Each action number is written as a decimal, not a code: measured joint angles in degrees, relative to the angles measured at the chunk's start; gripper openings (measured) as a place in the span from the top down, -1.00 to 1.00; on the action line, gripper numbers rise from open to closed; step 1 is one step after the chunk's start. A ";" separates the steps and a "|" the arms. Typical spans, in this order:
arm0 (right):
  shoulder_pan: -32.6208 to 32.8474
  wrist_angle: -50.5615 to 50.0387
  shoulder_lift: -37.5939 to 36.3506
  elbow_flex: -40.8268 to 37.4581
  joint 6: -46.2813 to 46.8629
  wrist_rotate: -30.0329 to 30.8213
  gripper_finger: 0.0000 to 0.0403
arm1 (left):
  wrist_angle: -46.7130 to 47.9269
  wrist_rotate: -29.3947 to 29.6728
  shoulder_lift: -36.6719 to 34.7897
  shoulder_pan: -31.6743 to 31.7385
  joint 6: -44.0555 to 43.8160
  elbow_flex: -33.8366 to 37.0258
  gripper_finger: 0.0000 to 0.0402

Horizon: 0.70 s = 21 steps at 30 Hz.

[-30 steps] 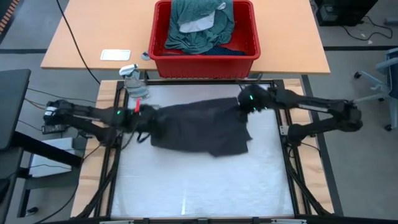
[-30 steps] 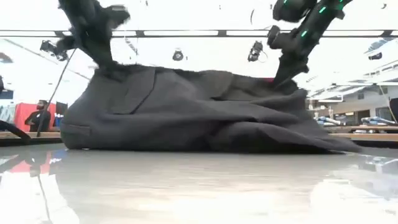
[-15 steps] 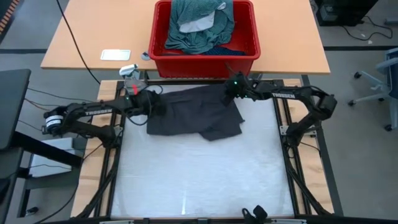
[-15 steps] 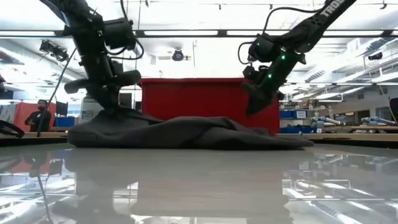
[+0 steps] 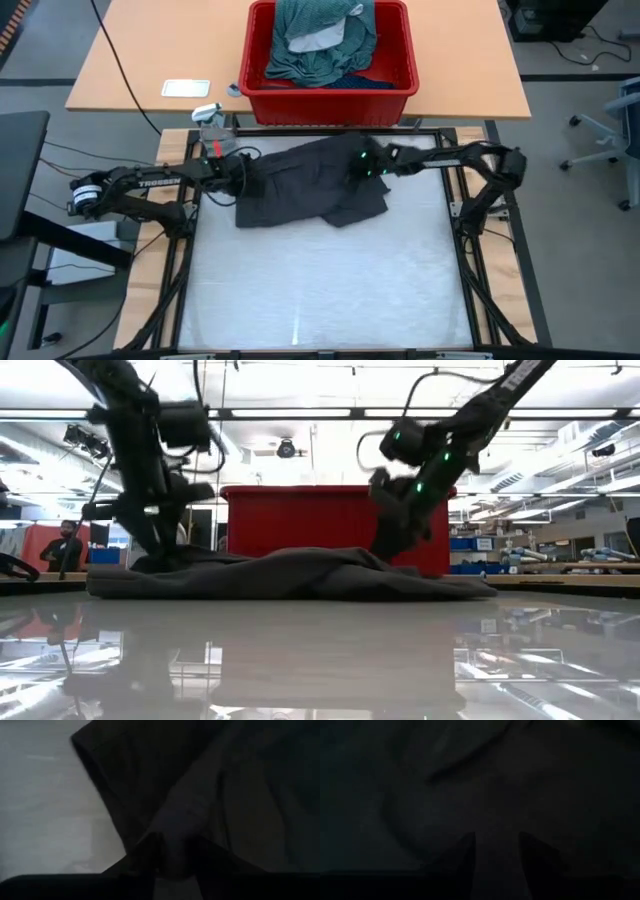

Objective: Fold Laundry from Bin
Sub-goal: Fold the gray short on the table

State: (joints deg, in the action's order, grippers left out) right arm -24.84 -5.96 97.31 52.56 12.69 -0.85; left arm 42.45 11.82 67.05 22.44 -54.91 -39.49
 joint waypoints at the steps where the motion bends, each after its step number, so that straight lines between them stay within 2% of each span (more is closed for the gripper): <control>1: 0.49 -0.22 1.52 -0.03 1.14 0.16 0.22 | 1.14 0.03 -0.14 -0.86 0.61 -1.08 0.35; 5: 1.22 -1.55 5.99 -0.03 7.04 3.49 0.22 | 3.59 -0.06 -0.53 -2.81 4.78 -5.06 0.29; 9: 1.21 -4.90 6.96 0.46 12.74 4.42 0.22 | 3.67 -1.60 -0.53 -3.73 9.95 -7.42 0.27; 16: 6.85 -19.51 1.23 -0.11 21.95 4.95 0.22 | 4.10 -3.07 -0.51 -7.96 11.31 -5.63 0.27; 21: 14.40 -28.34 -3.07 -0.25 28.85 -0.84 0.22 | 1.97 -3.18 -0.51 -16.20 8.08 -3.18 0.27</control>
State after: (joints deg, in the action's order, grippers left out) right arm -10.44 -34.30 94.25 52.31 41.54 -1.69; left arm 44.42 8.64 66.54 6.24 -46.83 -42.67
